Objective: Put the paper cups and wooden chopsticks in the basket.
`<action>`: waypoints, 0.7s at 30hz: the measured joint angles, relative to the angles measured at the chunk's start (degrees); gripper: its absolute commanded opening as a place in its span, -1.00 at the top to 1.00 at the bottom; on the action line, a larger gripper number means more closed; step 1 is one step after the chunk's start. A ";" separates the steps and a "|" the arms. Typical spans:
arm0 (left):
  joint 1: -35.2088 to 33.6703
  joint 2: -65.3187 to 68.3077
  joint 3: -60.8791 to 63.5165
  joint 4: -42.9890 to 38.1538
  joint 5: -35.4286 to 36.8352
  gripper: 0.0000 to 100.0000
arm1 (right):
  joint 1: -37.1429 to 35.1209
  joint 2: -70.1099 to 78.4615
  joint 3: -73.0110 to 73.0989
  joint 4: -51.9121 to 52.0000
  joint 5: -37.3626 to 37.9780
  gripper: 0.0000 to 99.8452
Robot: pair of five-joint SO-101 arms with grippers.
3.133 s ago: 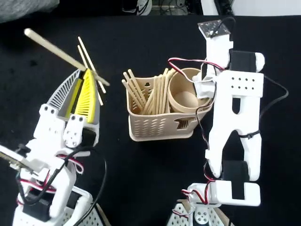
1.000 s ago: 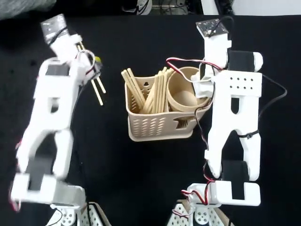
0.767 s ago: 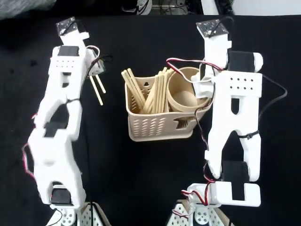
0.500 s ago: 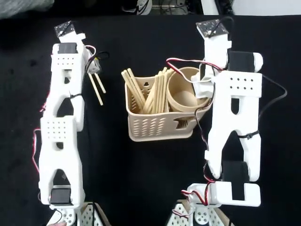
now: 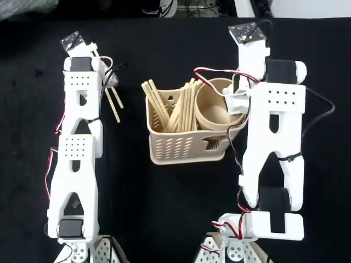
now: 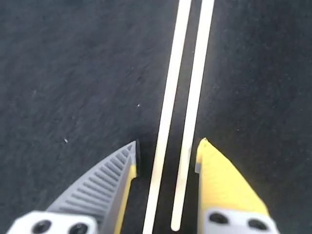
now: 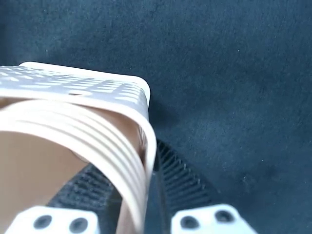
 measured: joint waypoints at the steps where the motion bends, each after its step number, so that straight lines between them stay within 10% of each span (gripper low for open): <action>1: 0.00 0.00 0.53 0.09 0.09 0.63 | 0.00 0.00 0.00 0.00 0.00 0.98; 8: 0.09 -0.18 3.08 1.41 0.18 0.95 | 0.00 0.00 0.00 0.00 0.00 0.98; 21: 0.00 0.00 -0.88 7.82 -6.95 0.94 | 0.00 0.00 0.00 0.00 0.00 0.98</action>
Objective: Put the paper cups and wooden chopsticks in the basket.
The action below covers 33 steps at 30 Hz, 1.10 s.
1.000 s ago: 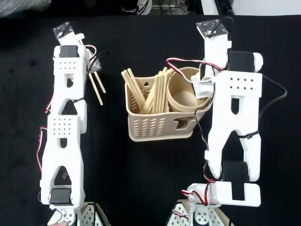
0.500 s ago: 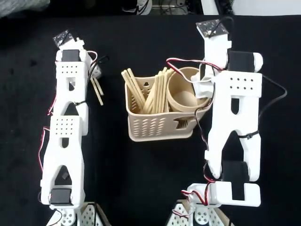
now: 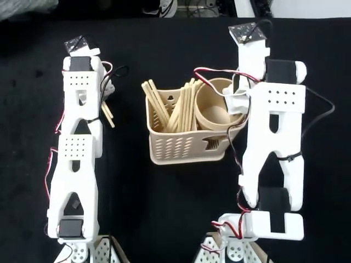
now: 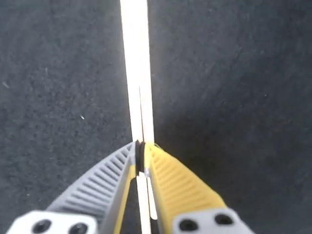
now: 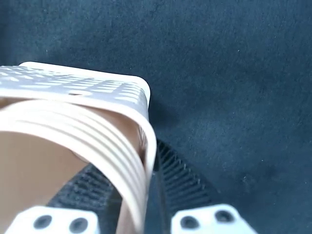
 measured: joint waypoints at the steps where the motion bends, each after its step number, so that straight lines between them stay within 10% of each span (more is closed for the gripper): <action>1: 0.00 -0.18 0.70 0.00 -0.53 0.94 | 0.00 0.00 0.00 0.00 0.00 0.98; 15: 2.29 -20.04 34.64 0.00 -0.88 0.65 | 0.00 0.00 0.00 0.00 0.00 0.98; 33: 1.49 -20.13 38.68 0.00 -1.23 0.65 | 0.00 0.00 0.00 0.00 0.00 0.98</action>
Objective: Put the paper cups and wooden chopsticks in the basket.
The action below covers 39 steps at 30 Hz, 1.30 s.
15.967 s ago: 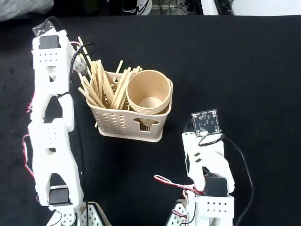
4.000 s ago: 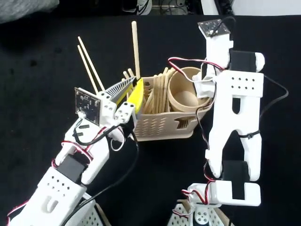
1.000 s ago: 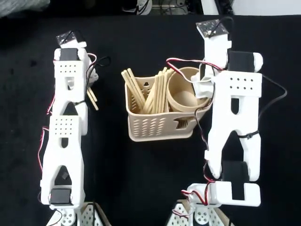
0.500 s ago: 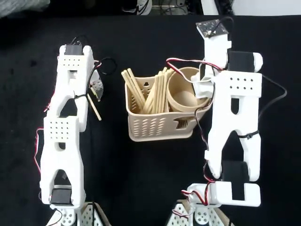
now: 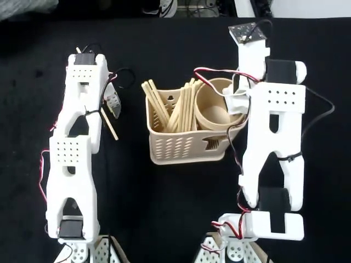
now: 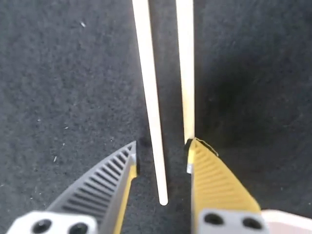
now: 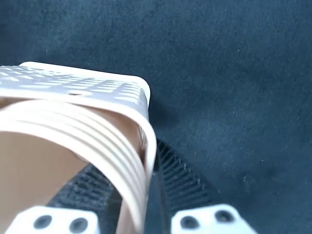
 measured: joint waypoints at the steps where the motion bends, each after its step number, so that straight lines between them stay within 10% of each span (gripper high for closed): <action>1: 0.00 0.00 0.09 0.00 0.00 0.65 | 0.00 0.00 0.00 0.00 0.00 0.98; 39: 1.58 -28.92 42.90 -0.09 -8.70 0.94 | 0.00 0.00 0.00 0.00 0.00 0.98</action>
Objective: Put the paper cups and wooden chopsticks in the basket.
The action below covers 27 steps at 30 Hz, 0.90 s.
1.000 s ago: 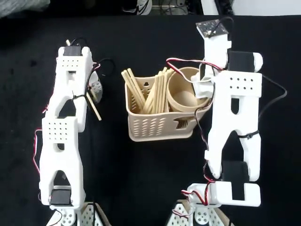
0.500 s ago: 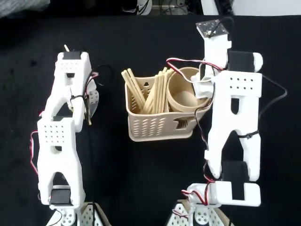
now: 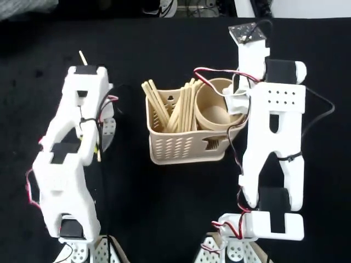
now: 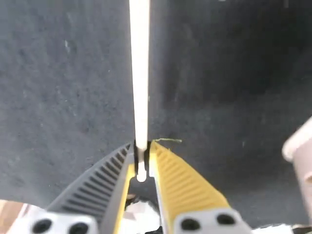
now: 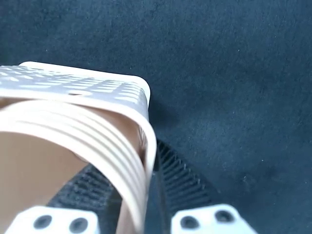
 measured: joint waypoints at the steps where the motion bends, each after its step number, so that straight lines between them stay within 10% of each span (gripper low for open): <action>1: 0.18 -2.11 2.64 -0.53 -0.62 0.94 | 0.00 0.00 0.00 0.00 0.00 0.98; 16: -4.48 -18.55 30.33 -4.48 -28.66 0.77 | 0.00 0.00 0.00 0.00 0.00 0.98; 27: -5.54 -18.90 20.57 -4.48 -31.21 0.60 | 0.00 0.00 0.00 0.00 0.00 0.98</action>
